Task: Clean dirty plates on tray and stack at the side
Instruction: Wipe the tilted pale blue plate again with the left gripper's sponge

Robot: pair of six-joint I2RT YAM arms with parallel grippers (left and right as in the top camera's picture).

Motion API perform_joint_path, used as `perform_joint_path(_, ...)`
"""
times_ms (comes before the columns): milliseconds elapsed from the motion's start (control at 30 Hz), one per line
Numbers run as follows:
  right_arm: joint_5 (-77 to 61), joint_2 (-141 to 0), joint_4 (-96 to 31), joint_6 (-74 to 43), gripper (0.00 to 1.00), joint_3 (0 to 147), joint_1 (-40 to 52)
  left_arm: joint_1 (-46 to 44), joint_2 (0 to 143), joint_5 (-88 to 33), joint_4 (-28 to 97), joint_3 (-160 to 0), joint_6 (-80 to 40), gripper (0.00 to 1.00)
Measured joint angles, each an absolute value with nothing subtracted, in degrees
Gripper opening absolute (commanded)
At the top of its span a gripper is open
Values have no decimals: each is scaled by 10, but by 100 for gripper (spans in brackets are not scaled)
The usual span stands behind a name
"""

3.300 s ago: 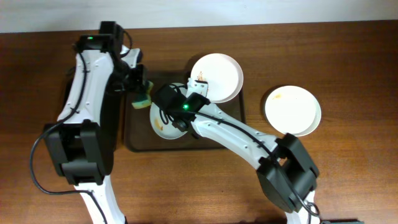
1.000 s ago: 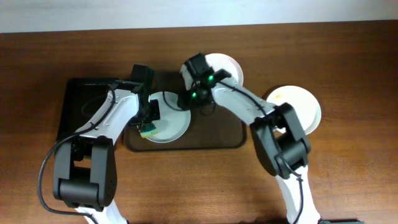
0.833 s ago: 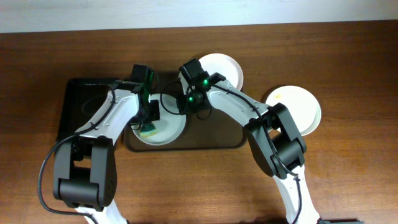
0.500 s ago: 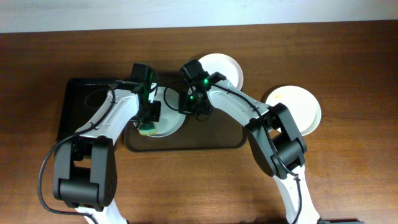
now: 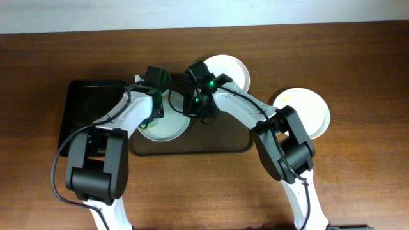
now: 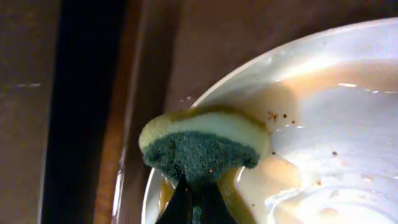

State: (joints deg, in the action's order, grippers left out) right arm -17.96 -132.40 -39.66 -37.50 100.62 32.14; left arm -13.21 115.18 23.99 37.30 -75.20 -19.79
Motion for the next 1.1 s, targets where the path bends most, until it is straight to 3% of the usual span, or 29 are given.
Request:
perform_joint_path(200, -181, -1324, -397, -377, 4, 1006, 321, -150, 1159, 295, 308, -740, -218, 1)
perform_joint_path(367, -176, -1324, -396, -389, 4, 1006, 319, -150, 1168, 303, 185, -734, -156, 1)
perform_joint_path(700, -175, -1324, -396, -388, 4, 1006, 318, -147, 1168, 311, 76, -733, -90, 1)
perform_joint_path(867, -174, -1324, -396, -385, 4, 1006, 318, -146, 1168, 289, 148, -736, -70, 1)
perform_joint_path(1100, -175, -1324, -401, -361, 4, 1006, 317, -135, 1151, 241, 348, -767, -64, 1)
